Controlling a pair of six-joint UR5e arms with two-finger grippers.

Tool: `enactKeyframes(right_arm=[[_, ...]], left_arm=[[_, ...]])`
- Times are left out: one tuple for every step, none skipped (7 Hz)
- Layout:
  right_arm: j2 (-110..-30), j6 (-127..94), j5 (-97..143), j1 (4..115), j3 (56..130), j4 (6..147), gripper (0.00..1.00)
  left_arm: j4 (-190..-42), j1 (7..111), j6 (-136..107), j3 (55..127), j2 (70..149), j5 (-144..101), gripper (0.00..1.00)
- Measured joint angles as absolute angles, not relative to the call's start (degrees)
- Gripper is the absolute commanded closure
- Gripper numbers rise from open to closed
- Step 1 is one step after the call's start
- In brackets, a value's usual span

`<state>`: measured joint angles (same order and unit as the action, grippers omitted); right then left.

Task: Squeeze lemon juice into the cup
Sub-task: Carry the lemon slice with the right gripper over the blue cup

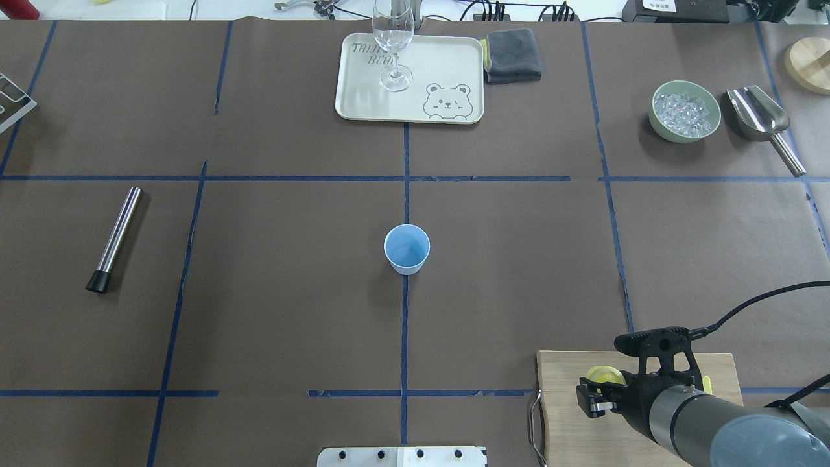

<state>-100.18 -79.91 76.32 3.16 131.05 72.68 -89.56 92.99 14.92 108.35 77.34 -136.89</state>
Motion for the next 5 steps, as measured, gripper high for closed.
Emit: enactKeyframes(right_arm=[[-95.5,-79.8,78.5,5.1,131.5,77.8,1.0],[-88.7,-79.8,80.7,7.0,131.6,84.8,1.0],[-80.8,-79.8,82.3,8.4,131.4,92.9,1.0],[-73.1,-79.7,83.9,10.1,131.1,100.4,1.0],[-65.2,-79.4,86.3,12.8,130.2,107.5,1.0]], left_arm=[[-89.6,93.0,14.9,108.3,77.3,-136.9,0.0],[-89.6,93.0,14.9,108.2,77.3,-136.9,0.0],[-89.6,93.0,14.9,108.1,77.3,-136.9,0.0],[-89.6,93.0,14.9,108.1,77.3,-136.9,0.0],[-89.6,92.9,14.9,108.0,77.3,-136.9,0.0]])
